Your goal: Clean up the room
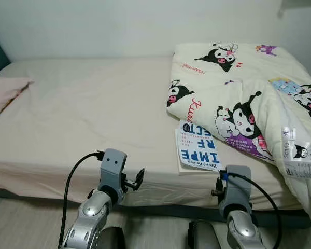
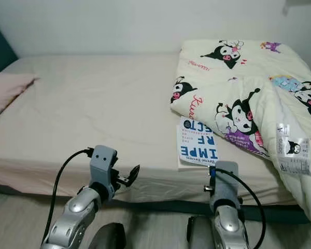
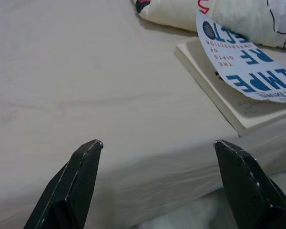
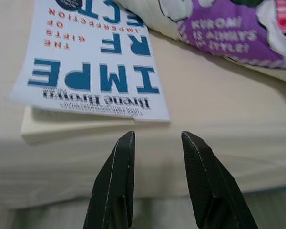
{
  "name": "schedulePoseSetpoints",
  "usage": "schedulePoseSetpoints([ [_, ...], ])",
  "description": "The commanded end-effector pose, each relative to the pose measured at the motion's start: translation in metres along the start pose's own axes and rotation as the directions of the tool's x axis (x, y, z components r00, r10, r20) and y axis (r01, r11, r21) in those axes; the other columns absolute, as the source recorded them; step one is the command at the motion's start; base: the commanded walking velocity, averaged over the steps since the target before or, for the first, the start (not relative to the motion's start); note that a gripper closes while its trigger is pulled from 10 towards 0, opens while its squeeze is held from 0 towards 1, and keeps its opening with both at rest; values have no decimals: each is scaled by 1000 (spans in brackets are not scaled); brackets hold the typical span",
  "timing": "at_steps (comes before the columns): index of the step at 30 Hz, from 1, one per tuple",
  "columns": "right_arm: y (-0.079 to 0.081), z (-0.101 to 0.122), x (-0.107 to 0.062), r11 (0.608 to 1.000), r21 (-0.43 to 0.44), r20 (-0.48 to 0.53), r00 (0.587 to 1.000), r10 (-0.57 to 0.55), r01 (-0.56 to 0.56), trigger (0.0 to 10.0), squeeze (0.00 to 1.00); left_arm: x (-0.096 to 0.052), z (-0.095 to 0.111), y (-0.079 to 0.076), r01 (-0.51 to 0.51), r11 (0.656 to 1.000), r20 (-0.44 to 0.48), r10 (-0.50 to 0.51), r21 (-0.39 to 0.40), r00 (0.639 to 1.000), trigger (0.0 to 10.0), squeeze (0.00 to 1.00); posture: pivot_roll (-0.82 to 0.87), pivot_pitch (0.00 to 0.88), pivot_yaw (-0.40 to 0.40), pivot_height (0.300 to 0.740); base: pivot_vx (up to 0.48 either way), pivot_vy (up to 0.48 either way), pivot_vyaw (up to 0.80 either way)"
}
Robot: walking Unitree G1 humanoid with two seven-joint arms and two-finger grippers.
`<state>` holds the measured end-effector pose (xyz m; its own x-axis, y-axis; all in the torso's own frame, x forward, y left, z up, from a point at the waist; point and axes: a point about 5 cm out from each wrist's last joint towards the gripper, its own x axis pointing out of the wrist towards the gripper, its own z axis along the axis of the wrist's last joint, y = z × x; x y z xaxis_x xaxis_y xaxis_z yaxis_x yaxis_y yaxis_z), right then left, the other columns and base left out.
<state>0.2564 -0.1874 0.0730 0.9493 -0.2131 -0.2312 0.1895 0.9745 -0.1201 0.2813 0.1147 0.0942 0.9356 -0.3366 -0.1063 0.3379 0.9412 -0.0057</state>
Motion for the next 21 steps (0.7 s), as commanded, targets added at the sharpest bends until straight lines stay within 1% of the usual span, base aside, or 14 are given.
schedulePoseSetpoints([
  [1,4,-6,2,1000,15,-30,999,12,-11,10000,0,-2,-5,3,-12,1000,-17,12,-9,1000,10000,0,-36,147,59,582,0,0,0],
  [5,5,1,11,999,42,0,1000,12,-12,10000,0,-5,0,11,-43,999,14,43,-12,999,10000,0,-32,163,50,573,0,0,0],
  [6,6,5,14,996,86,27,1000,16,-18,10000,0,-8,2,15,-57,998,35,58,-18,998,10000,0,-29,168,45,573,0,0,0],
  [7,6,5,14,996,86,27,1000,16,-18,10000,0,-8,2,15,-57,998,35,58,-18,998,10000,0,-29,168,45,573,0,0,0],
  [10,5,9,18,985,170,46,999,4,-12,10000,0,-12,6,17,-62,998,60,64,-27,996,10000,0,-25,176,35,573,0,0,0],
  [11,5,9,18,985,170,46,999,4,-12,10000,0,-12,6,17,-62,998,60,64,-27,996,10000,0,-25,176,35,573,0,0,0],
  [12,4,10,18,979,201,54,999,-5,-6,10000,192,-13,7,18,-61,998,68,63,-29,996,10000,0,-23,177,34,573,0,0,0],
  [13,4,10,18,979,201,54,999,-5,-6,10000,192,-13,7,18,-61,998,68,63,-29,996,10000,0,-23,177,34,573,0,0,0],
  [14,3,11,19,972,235,59,998,-14,-1,10000,1000,-14,8,19,-58,998,79,60,-32,995,10000,0,-22,181,32,573,0,0,0],
  [15,2,11,19,963,270,62,998,-26,8,10000,1000,-17,10,19,-48,998,91,50,-32,995,10000,0,-20,184,31,573,0,0,0],
  [16,2,11,19,963,270,62,998,-26,8,10000,1000,-17,10,19,-48,998,91,50,-32,995,10000,0,-20,184,31,573,0,0,0],
  [19,0,8,18,935,354,51,998,-48,27,10000,1000,-22,13,18,-16,999,105,19,-28,994,10000,0,-17,187,34,573,0,0,0],
  [20,0,8,18,935,354,51,998,-48,27,10000,1000,-22,13,18,-16,999,105,19,-28,994,10000,0,-17,187,34,573,0,0,0],
  [21,0,6,18,923,383,44,998,-52,31,10000,1000,-23,12,18,-7,1000,105,9,-26,994,10000,0,-16,188,34,573,0,0,0],
])
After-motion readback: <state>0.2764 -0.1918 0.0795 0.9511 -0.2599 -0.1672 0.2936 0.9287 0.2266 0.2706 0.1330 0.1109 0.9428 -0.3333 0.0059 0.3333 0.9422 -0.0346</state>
